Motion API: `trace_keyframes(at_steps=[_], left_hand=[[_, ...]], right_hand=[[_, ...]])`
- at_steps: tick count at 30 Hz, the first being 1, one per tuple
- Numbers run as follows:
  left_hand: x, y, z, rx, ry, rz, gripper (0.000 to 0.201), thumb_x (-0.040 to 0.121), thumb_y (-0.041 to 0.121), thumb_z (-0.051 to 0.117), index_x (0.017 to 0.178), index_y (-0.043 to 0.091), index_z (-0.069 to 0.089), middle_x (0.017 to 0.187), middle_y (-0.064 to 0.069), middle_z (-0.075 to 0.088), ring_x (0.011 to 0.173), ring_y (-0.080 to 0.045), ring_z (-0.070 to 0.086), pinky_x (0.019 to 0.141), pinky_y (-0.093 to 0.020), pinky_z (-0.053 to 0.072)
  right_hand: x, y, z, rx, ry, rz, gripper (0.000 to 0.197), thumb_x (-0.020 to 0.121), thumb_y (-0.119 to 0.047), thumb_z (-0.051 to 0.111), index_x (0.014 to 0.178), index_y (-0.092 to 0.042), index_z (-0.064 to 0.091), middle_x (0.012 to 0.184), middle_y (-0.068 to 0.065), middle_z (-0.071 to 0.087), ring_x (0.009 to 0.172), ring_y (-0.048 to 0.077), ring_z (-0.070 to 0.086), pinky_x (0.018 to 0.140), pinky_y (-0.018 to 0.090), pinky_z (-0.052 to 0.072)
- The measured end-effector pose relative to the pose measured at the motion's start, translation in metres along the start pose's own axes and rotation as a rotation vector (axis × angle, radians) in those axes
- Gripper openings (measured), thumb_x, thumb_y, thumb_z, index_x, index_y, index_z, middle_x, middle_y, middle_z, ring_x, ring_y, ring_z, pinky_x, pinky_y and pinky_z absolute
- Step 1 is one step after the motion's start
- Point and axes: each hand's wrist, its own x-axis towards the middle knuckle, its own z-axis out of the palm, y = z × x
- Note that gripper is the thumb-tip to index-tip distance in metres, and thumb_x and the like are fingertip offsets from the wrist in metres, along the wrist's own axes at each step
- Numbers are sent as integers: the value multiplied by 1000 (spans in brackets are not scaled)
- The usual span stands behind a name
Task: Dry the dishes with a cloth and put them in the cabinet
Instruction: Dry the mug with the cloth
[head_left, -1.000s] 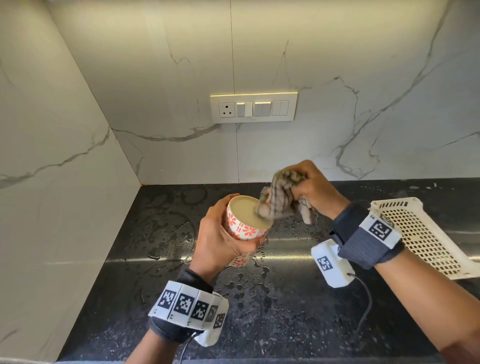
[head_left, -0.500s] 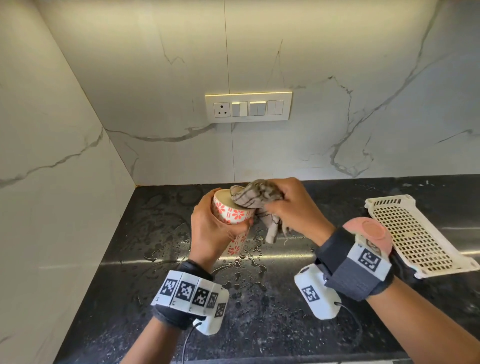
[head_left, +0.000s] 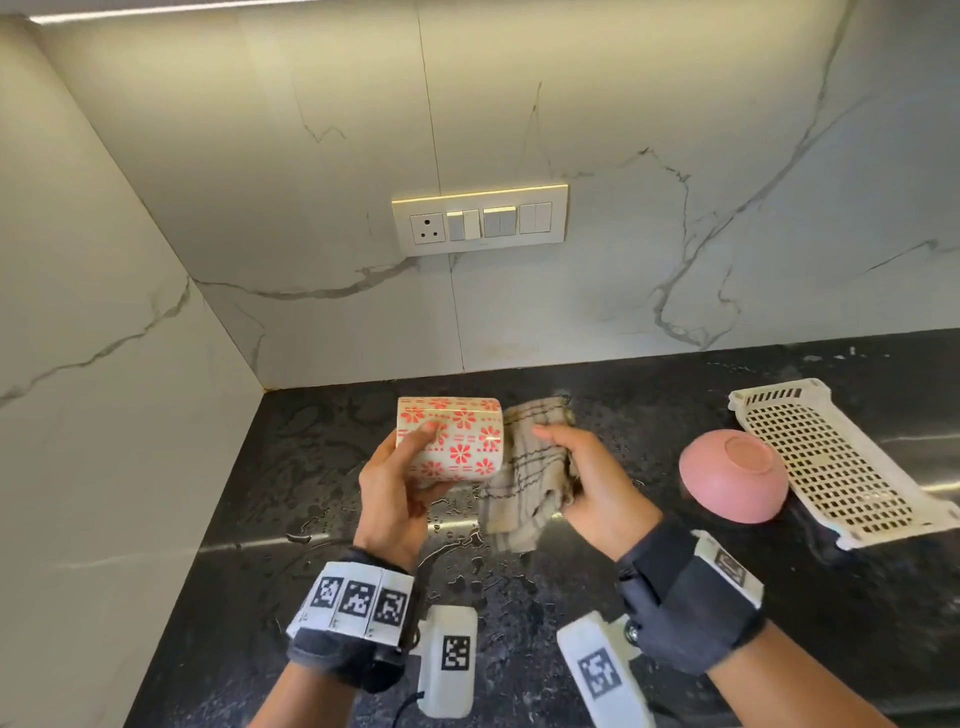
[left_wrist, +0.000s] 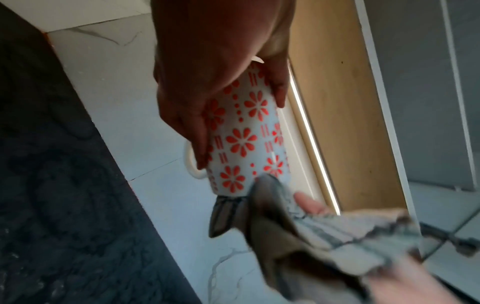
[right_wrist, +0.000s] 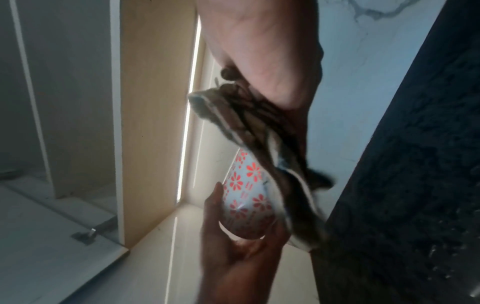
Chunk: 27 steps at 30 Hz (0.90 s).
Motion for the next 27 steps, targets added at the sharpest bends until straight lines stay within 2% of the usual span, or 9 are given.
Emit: trace_keyframes(at_steps=[3,7,11,14,18,19,22,25,27], left_hand=[[-4,-6,1,14,-81,-20,38,68,24,70,101,8,60,87,-7,70,78,-16,68,63,-30,57],[-8,-5,2,-99,-93,-48,36,74,33,56,102,10,58,86,-7,71,82,-20,66,67,-35,56],[-11,3,9,-127,-103,-73,38,85,39,48,104,8,60,93,-12,70,89,-25,65,69,-35,57],[-8,8,9,-157,-71,-127,35,90,42,45,94,12,62,78,-7,69,73,-19,66,53,-29,56],[-4,15,2,-156,-37,-302,40,82,45,58,93,7,64,82,-13,68,80,-28,65,50,-38,57],[-3,16,0,-150,-47,-321,41,82,45,59,95,6,63,84,-15,68,83,-30,64,50,-41,58],[-3,18,-4,-102,-171,-310,44,79,42,58,105,6,61,89,-16,67,81,-30,66,61,-44,58],[-8,15,-7,58,-320,-223,61,74,49,64,118,7,58,101,-16,64,85,-31,62,77,-48,55],[-9,7,-7,172,-326,-145,78,57,59,75,112,7,59,93,-11,66,74,-23,61,68,-39,55]], right_hand=[[-1,-9,12,-3,-106,65,26,91,-18,51,108,-5,64,100,12,72,90,24,68,75,35,55],[-12,-23,25,-114,-329,77,30,77,-33,62,99,-13,66,92,6,74,85,20,70,73,29,57],[-12,-18,33,-576,-408,-192,41,71,-3,75,108,-13,61,106,4,69,95,13,67,75,20,54],[-12,-14,36,-1024,-392,-462,44,75,-1,70,117,-3,55,118,4,60,94,8,62,73,10,50],[-16,-13,31,-1398,-466,-595,33,87,-6,59,119,0,54,97,6,67,74,17,66,64,8,48],[-14,-13,28,-1424,-483,-583,32,87,-7,59,118,1,55,93,5,68,80,15,65,66,7,47],[-7,-14,17,-1330,-458,-553,37,81,-7,68,116,2,58,110,11,67,93,12,65,74,6,47],[-1,-19,13,-933,-411,-447,32,74,5,71,102,-9,64,102,-4,68,89,2,66,72,15,53],[0,-22,14,-718,-407,-390,41,71,13,69,96,-19,63,95,-12,68,86,1,67,73,19,54]])
